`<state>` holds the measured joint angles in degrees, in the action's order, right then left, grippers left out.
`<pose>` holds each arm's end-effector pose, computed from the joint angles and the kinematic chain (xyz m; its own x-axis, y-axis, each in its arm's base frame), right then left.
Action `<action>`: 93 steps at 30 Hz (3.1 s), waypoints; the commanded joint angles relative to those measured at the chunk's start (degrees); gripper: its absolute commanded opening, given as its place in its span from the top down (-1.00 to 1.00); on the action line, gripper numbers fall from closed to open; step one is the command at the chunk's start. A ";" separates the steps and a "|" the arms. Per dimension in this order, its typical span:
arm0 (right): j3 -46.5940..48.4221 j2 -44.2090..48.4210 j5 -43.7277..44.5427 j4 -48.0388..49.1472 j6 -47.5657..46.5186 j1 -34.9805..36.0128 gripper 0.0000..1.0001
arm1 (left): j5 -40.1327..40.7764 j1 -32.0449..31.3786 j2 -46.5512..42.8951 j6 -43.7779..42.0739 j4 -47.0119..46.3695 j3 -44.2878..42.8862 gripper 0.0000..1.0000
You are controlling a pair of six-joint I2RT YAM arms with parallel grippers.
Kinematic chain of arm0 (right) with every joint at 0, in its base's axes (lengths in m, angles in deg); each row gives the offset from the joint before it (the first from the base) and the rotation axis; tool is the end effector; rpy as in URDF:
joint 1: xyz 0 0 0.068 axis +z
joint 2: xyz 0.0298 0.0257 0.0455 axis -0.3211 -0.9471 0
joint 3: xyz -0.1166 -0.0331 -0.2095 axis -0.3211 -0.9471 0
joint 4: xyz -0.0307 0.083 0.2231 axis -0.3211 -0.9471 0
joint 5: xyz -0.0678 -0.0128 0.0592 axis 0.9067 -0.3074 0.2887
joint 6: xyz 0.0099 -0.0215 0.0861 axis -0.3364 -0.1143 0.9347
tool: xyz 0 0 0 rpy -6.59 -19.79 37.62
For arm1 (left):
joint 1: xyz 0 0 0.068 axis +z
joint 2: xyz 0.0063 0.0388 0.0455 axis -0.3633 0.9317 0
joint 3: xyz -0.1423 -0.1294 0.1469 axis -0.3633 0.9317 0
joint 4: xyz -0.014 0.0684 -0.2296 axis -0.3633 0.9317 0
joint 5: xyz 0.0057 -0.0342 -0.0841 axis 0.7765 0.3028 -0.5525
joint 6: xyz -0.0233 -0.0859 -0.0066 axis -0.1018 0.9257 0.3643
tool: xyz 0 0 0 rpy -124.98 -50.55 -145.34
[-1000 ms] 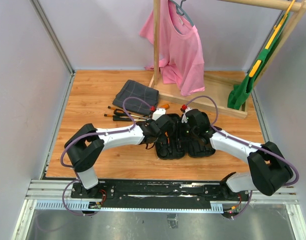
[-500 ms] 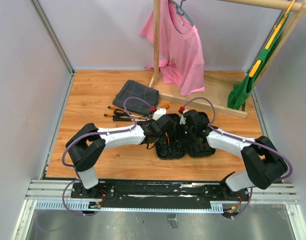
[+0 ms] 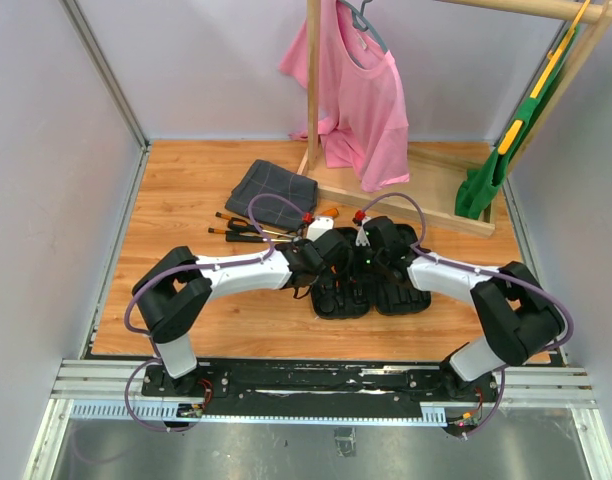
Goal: Sort the tools into containers
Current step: Place the pliers in the storage box.
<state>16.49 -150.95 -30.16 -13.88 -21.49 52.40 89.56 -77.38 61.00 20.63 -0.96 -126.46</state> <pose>0.2495 0.1953 0.1292 -0.8475 0.0397 -0.5293 -0.3178 0.7607 0.5659 0.2260 -0.2751 0.1347 -0.7575 0.0811 -0.6477 0.1695 0.9827 -0.0751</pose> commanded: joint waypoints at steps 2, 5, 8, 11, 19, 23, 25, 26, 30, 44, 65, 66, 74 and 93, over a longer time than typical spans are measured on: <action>1.63 -1.56 0.01 0.24 -0.41 -0.72 0.53 | 2.49 -0.26 3.10 -0.84 6.34 -0.82 0.84; 1.68 -2.37 0.31 -0.37 -0.60 -0.71 0.64 | 2.69 -0.26 3.82 -0.88 8.20 -1.22 0.89; 1.84 -3.24 0.89 -1.39 -0.83 -0.72 0.71 | 1.87 -0.26 4.10 -1.15 8.53 -0.91 0.90; 1.57 -3.87 1.40 -2.16 -0.83 -0.65 0.75 | 1.47 -0.26 4.82 -1.15 8.77 -0.66 0.90; -0.13 -5.78 1.24 -1.65 0.59 0.39 0.81 | 0.10 -0.26 6.25 -0.48 9.22 1.12 0.92; -0.26 -7.85 1.62 -1.50 1.05 1.01 0.83 | -0.08 -0.26 7.47 -0.48 9.19 1.37 0.93; -0.09 -8.86 1.95 -1.66 1.26 1.13 0.84 | -0.08 -0.25 8.00 -0.40 9.13 1.20 0.94; 0.04 -9.27 2.23 -2.05 1.40 1.07 0.85 | -0.16 -0.26 8.11 -0.33 9.08 1.22 0.94; 0.21 -10.19 4.12 -3.65 1.73 1.05 0.89 | -0.62 -0.24 8.46 -0.35 8.19 1.44 0.94; -1.62 -4.24 1.15 -1.86 1.20 2.85 0.83 | -0.36 -0.26 1.95 -1.06 7.37 1.72 0.89; -3.67 -0.10 11.41 -3.30 12.53 9.66 0.84 | 2.90 3.01 -19.05 -2.19 6.01 5.83 0.21; -3.95 -0.06 12.20 -2.85 13.88 10.64 0.84 | 2.52 4.01 -20.37 -2.36 5.73 6.60 0.20; -1.86 -0.83 16.34 -2.21 18.63 16.20 0.83 | 1.25 10.12 -26.13 -3.53 5.83 10.74 0.17; 0.49 18.03 19.25 -8.34 -3.75 15.65 0.12 | 0.80 16.18 -26.95 -9.28 0.29 11.62 -0.06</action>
<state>16.60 -136.00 -14.05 -17.27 -18.98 67.63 89.73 -63.06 32.48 14.05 2.90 -113.54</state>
